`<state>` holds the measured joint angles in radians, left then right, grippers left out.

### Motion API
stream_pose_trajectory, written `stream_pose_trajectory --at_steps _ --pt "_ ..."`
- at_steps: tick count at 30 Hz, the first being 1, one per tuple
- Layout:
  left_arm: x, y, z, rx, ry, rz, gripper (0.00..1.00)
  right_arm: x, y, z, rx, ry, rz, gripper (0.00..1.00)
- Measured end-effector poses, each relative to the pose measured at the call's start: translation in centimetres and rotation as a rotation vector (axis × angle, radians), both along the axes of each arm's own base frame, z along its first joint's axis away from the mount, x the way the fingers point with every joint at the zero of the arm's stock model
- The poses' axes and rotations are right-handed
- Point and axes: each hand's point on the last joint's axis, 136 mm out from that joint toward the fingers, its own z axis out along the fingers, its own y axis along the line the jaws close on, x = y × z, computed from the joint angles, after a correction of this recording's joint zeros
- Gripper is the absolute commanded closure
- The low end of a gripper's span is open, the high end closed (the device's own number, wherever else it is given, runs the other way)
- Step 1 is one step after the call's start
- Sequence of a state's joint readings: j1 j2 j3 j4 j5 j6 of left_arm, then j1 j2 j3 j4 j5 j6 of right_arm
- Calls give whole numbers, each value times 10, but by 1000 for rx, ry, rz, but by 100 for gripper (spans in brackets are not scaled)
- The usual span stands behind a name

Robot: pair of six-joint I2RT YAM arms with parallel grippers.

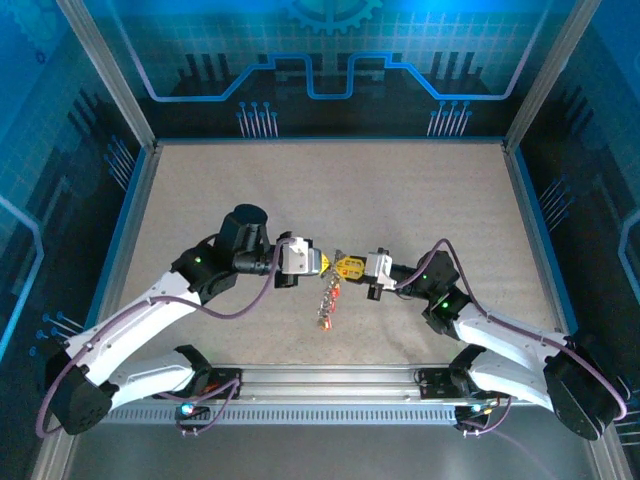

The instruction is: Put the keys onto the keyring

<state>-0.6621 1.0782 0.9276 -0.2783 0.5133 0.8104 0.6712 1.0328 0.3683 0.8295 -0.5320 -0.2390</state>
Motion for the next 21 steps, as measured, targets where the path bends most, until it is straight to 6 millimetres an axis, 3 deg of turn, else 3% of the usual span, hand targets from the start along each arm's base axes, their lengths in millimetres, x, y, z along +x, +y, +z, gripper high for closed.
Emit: stream_pose_trajectory --at_steps 21 --pt "8 -3 -10 22 -150 -14 100 11 -12 -1 53 120 -40 100"
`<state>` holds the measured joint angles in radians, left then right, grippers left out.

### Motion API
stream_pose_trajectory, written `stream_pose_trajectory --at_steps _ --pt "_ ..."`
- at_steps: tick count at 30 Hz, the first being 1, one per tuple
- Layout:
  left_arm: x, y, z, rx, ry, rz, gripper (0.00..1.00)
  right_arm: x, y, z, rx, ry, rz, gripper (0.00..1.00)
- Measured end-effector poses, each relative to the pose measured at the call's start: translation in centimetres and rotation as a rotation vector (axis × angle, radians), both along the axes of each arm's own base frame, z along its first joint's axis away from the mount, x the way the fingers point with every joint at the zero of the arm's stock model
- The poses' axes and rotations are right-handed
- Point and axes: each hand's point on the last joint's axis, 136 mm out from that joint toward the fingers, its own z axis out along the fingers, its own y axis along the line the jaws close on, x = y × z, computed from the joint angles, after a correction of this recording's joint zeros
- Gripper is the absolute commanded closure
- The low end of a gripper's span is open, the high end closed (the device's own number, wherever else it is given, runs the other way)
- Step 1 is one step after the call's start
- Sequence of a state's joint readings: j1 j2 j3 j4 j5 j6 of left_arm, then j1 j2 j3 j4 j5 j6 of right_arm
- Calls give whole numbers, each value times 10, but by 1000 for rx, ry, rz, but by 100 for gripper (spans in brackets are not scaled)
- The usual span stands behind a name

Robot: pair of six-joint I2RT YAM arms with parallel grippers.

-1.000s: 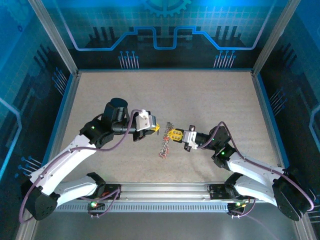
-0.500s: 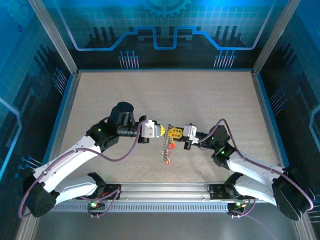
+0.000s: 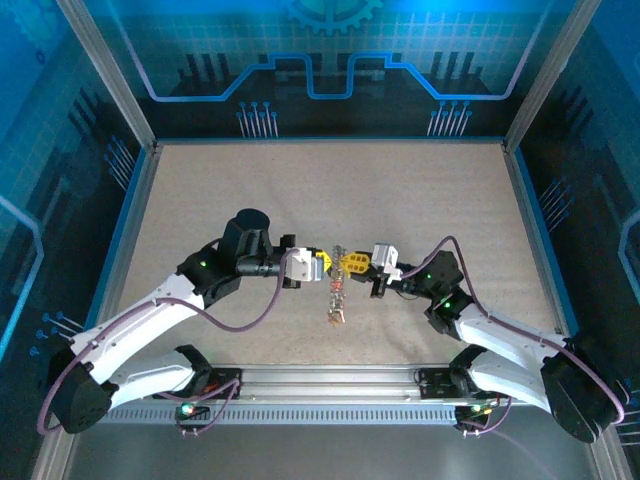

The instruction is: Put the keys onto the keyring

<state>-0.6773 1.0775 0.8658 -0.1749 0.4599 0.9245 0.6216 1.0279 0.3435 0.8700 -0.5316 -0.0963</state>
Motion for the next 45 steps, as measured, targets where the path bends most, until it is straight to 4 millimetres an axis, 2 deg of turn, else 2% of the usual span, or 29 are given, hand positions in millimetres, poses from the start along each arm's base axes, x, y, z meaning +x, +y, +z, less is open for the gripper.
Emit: stream_pose_trajectory --at_steps 12,13,15,16,18,19,27,36,45 --pt "2 -2 2 -23 -20 10 100 1 -2 3 14 -3 -10 100" --pt "3 -2 2 -27 -17 12 95 1 -2 5 17 -7 -11 100" --pt "3 -3 4 -39 -11 17 68 1 -3 6 22 -10 -13 100" --pt "3 -3 4 -43 -4 20 61 2 -3 7 25 -13 -17 100" --pt "3 -4 4 -50 17 26 51 4 -4 9 32 -18 -29 100" --pt "3 -4 4 -54 28 32 51 4 -5 10 34 -20 -33 100" --pt "11 -5 4 -93 68 85 50 5 -5 12 38 -22 -37 100" --pt "15 -8 10 -156 122 121 62 4 -5 12 38 -22 -36 100" --pt "19 -13 -4 -127 199 132 67 4 -5 10 30 -32 -36 100"
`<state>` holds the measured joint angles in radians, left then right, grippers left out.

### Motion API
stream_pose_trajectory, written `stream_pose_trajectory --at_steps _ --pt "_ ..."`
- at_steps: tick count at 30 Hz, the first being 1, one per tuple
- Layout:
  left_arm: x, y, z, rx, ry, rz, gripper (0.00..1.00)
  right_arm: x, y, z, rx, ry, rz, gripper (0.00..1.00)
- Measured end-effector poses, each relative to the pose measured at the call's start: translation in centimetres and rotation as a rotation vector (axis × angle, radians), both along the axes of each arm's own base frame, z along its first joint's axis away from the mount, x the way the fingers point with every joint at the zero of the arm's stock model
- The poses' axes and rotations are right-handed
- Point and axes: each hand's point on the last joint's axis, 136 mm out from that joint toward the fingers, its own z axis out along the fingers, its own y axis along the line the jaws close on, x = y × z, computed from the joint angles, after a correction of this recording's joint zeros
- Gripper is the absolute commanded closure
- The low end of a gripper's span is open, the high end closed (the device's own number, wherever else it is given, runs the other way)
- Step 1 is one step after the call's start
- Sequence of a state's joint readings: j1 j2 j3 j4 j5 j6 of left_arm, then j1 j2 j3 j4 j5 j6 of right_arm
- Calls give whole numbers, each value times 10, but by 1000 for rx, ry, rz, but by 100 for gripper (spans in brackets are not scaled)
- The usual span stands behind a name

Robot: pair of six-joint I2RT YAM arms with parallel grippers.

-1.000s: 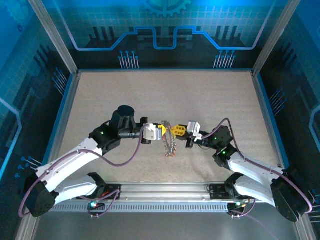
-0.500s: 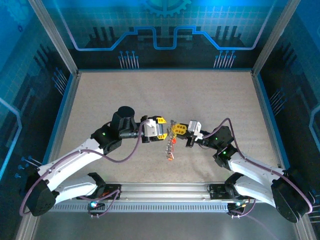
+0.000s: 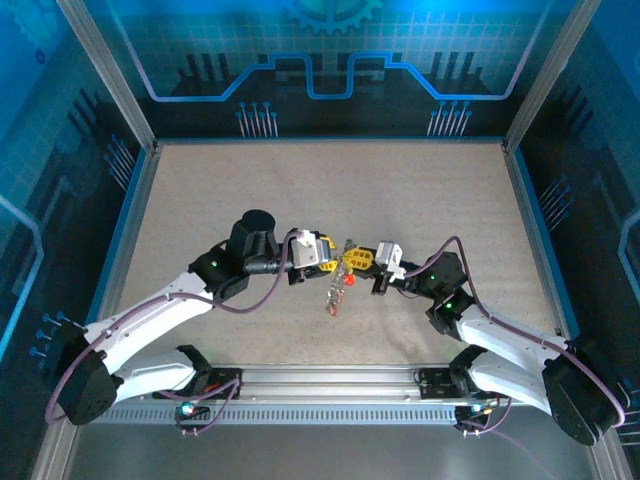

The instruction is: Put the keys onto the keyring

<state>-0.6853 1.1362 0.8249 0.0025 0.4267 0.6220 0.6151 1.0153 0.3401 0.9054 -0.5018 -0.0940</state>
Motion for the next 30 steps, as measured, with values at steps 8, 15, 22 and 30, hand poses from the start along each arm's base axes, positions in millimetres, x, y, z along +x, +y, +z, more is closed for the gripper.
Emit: stream_pose_trajectory --at_steps 8,15,22,30 --pt "0 0 0 35 23 -6 72 -2 3 -6 -22 -2 9 100" --pt "-4 3 -7 75 31 -19 79 1 6 -13 -41 10 12 100" --pt "-5 4 -9 93 31 -26 84 1 7 -18 -51 18 15 100" --pt "-5 6 -11 103 51 -12 100 2 8 -20 -63 22 11 100"
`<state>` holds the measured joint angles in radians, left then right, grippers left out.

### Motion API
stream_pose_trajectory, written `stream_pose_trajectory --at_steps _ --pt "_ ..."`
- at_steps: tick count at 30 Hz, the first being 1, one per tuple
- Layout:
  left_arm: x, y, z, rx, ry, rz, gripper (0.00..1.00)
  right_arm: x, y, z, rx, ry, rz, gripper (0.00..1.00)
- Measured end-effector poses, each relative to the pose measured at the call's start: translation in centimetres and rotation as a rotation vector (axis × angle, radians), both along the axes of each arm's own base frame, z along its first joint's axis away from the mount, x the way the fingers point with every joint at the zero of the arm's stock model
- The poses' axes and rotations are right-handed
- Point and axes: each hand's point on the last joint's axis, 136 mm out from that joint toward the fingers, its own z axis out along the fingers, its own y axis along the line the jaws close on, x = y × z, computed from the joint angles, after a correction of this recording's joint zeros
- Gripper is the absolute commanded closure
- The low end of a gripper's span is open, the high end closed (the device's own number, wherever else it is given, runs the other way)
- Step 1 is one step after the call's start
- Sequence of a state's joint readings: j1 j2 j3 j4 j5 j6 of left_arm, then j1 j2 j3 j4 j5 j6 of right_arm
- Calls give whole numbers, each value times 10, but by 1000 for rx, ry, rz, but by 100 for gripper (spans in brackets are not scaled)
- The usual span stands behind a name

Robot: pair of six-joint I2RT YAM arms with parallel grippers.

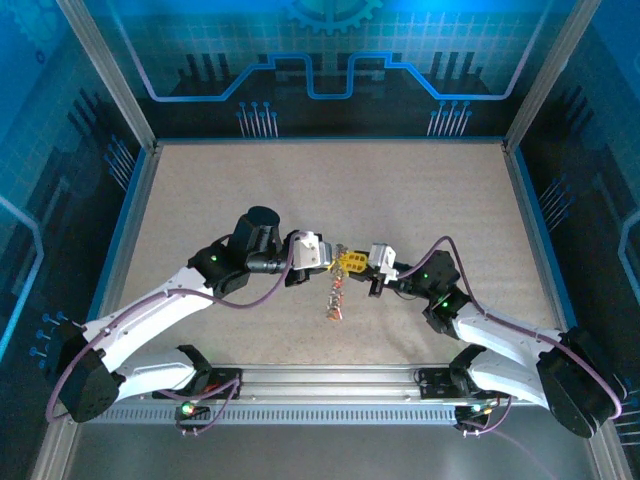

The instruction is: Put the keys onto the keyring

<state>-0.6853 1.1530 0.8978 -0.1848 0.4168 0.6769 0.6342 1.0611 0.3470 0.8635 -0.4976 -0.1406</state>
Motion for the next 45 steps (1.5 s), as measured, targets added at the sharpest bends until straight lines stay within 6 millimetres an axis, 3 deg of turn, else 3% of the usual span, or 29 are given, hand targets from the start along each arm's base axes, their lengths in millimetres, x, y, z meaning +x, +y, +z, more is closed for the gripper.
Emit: stream_pose_trajectory --at_steps 5,11,13,19,27,38,41,43,45 --pt "3 6 5 45 14 35 100 6 5 4 -71 -17 0 99" --pt "4 11 13 115 -21 57 100 8 9 9 -127 -28 17 81" --pt "2 13 12 167 -46 54 100 10 9 3 -141 2 5 76" --pt "4 14 10 298 -82 52 100 17 9 -15 -199 81 -12 76" --pt "11 19 -4 444 -99 58 100 14 14 -16 -208 98 11 86" --pt "12 23 -6 488 -82 59 100 16 22 -23 -207 110 24 82" --pt "11 23 -6 488 -80 57 100 16 24 -23 -200 115 28 87" --pt "10 22 -6 484 -75 49 100 16 25 -21 -192 115 28 100" --pt "9 22 -5 482 -74 47 100 15 24 -20 -190 113 29 100"
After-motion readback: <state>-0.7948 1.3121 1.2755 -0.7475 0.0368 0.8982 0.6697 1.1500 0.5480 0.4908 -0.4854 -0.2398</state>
